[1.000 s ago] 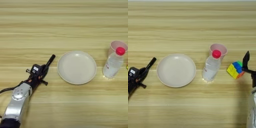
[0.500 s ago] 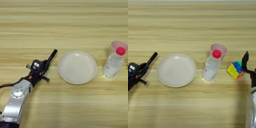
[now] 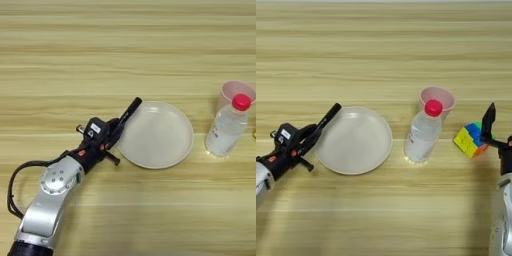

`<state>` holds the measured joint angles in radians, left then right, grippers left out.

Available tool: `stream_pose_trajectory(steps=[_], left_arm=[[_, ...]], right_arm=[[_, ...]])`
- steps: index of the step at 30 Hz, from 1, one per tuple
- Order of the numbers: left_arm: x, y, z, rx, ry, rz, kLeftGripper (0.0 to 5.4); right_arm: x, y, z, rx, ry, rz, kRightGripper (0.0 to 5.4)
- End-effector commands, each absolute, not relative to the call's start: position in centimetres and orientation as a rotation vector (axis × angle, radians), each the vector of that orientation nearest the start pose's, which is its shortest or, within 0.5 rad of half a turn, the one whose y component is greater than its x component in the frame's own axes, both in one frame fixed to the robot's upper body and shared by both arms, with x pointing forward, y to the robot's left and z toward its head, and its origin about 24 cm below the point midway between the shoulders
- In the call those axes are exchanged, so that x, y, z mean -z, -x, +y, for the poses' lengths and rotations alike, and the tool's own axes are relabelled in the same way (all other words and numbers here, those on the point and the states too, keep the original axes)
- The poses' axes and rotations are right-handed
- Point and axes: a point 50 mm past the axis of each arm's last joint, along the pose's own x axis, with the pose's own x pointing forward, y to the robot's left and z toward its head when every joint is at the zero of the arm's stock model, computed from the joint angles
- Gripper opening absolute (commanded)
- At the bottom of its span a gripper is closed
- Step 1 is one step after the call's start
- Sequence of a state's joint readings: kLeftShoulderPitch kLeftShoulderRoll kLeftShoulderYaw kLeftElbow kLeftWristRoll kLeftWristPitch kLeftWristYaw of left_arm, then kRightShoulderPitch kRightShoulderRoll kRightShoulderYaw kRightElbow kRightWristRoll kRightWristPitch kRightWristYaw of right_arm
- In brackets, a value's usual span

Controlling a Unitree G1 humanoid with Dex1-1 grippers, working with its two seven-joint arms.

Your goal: Move the objects on the table

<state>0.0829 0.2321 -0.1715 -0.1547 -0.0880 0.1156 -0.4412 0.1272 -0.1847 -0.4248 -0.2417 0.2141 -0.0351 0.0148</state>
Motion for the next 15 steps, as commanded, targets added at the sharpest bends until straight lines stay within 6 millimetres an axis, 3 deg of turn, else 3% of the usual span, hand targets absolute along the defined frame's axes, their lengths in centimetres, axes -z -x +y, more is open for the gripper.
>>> stream_pose_trajectory(steps=[1,15], left_arm=[[-4.0,-22.2,12.5,0.650,-0.122,0.120,0.78],[-3.7,-22.7,11.2,0.719,-0.136,0.135,0.78]], right_arm=[[-10.0,-20.5,-27.7,0.383,0.058,-0.246,5.40],[-10.1,-20.4,-27.5,0.386,0.056,-0.249,5.40]])
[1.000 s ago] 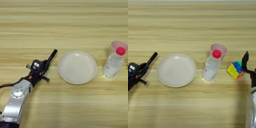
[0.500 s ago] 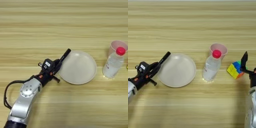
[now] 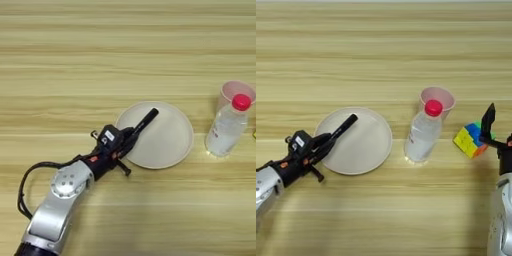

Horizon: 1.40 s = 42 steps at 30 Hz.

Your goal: Move the objects on the table

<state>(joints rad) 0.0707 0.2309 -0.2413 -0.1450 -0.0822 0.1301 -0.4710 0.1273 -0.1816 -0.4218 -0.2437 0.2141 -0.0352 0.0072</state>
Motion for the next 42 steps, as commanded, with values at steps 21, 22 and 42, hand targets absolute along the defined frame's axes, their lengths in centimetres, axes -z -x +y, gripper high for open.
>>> stream_pose_trajectory(steps=[21,22,42], left_arm=[[-2.92,-22.83,10.64,0.760,-0.145,0.188,1.27],[-2.89,-22.82,10.65,0.762,-0.144,0.190,1.36],[-3.05,-23.32,10.81,0.732,-0.141,0.175,3.15]], right_arm=[[-10.13,-20.19,-27.56,0.395,0.054,-0.247,5.40],[-10.13,-20.18,-27.55,0.396,0.055,-0.247,5.40],[-10.01,-20.28,-27.55,0.393,0.061,-0.243,5.40]])
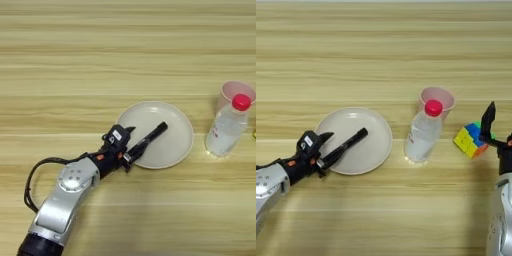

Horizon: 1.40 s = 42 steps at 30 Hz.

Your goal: Move the objects on the table

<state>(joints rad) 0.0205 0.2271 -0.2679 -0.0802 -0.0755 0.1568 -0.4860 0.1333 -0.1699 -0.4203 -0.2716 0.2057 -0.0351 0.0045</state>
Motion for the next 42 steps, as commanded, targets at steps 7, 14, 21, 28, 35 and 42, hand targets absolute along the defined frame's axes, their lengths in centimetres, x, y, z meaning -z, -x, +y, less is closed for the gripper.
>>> stream_pose_trajectory(steps=[7,14,21,28,35,42], left_arm=[[-3.4,-23.8,11.1,0.682,-0.117,0.149,3.84],[-4.2,-24.8,11.7,0.654,-0.119,0.118,4.55],[-5.0,-26.4,12.4,0.607,-0.171,0.077,5.12],[-5.5,-28.1,13.0,0.566,-0.201,0.053,5.38],[-3.5,-28.7,13.6,0.533,-0.246,0.112,5.38],[-1.7,-28.8,14.1,0.531,-0.260,0.174,5.38]], right_arm=[[-9.9,-20.3,-27.4,0.384,0.071,-0.234,5.40],[-9.8,-20.4,-27.3,0.380,0.070,-0.233,5.40],[-9.8,-20.4,-27.2,0.380,0.070,-0.234,5.40],[-9.8,-20.4,-27.0,0.377,0.068,-0.235,5.40],[-9.8,-20.4,-27.0,0.379,0.068,-0.236,5.40],[-9.9,-20.3,-27.0,0.378,0.067,-0.235,5.40]])
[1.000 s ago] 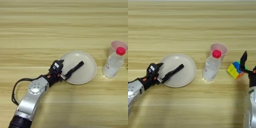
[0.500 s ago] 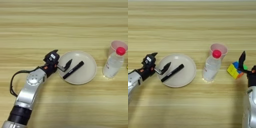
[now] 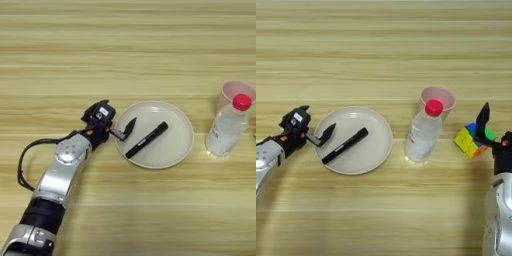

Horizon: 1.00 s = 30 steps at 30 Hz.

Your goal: Move the objects on the table

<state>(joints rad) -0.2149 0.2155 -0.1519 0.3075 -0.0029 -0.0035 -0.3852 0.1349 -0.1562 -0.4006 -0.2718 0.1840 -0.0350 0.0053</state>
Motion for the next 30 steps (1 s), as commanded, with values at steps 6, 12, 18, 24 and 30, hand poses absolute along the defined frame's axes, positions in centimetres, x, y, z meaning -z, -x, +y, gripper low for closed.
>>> stream_pose_trajectory(steps=[6,12,18,24,30], left_arm=[[-1.5,-29.1,14.5,0.530,-0.283,0.180,5.38],[-1.6,-29.3,15.7,0.509,-0.306,0.186,5.38],[-1.8,-29.3,16.9,0.489,-0.318,0.194,5.38],[-1.9,-29.2,18.0,0.463,-0.315,0.199,5.38],[-1.9,-29.1,19.4,0.425,-0.311,0.213,5.38]], right_arm=[[-9.8,-20.4,-26.9,0.376,0.065,-0.233,5.40],[-9.7,-20.3,-26.8,0.374,0.062,-0.231,5.40],[-9.6,-20.3,-26.8,0.375,0.062,-0.227,5.40],[-9.5,-20.3,-26.8,0.373,0.064,-0.220,5.40],[-9.4,-20.3,-26.8,0.374,0.065,-0.220,5.40]])
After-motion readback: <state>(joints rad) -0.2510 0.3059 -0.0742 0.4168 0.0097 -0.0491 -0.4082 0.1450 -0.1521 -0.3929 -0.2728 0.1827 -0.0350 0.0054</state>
